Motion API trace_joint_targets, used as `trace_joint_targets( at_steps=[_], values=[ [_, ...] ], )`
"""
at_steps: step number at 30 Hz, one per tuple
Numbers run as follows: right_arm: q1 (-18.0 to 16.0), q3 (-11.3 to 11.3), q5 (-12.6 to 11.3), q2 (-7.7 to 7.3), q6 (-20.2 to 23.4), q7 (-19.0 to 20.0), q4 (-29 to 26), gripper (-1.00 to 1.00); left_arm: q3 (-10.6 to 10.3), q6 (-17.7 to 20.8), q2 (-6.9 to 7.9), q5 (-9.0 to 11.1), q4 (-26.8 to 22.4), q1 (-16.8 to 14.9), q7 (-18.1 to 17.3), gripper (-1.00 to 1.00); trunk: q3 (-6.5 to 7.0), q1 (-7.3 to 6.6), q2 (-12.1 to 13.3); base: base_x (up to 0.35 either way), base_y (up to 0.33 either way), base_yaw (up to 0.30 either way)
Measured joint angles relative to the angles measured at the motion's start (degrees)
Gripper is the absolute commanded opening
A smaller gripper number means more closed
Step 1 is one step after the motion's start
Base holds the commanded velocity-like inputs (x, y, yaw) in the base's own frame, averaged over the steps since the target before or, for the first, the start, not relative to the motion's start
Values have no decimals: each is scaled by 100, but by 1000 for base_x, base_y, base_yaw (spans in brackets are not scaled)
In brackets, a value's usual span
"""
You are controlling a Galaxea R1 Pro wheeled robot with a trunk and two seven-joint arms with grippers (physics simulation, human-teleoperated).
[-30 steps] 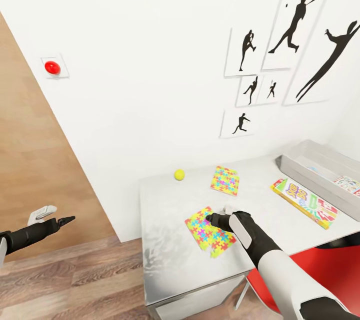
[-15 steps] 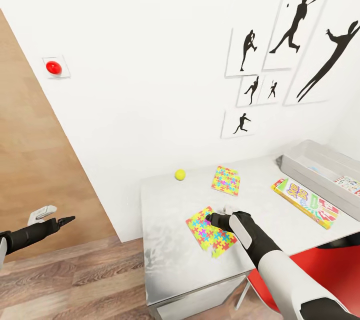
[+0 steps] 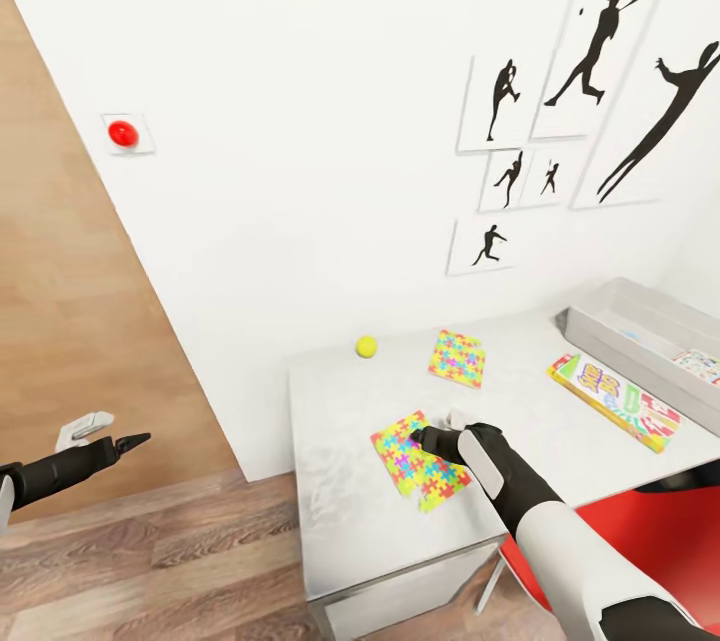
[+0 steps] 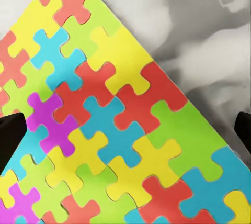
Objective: Put all the toys in the child's room - the three board games (two on the bed and one on the table), the two jigsaw puzzles on the table, and the tennis ball on the table - inside the toy box on the table in the child's room.
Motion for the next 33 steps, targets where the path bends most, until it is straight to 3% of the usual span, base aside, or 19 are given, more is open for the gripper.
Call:
trace_joint_targets(
  at_steps=[11,33],
  values=[
    [0,2,2,21,-8,2,5,100,1,6,-9,0,-2,0,0,100,0,1,1,-36,196,0],
    [-1,9,54,61,1,-8,13,100,-4,4,-8,0,-2,1,0,100,0,-1,-1,-33,107,0]
  ],
)
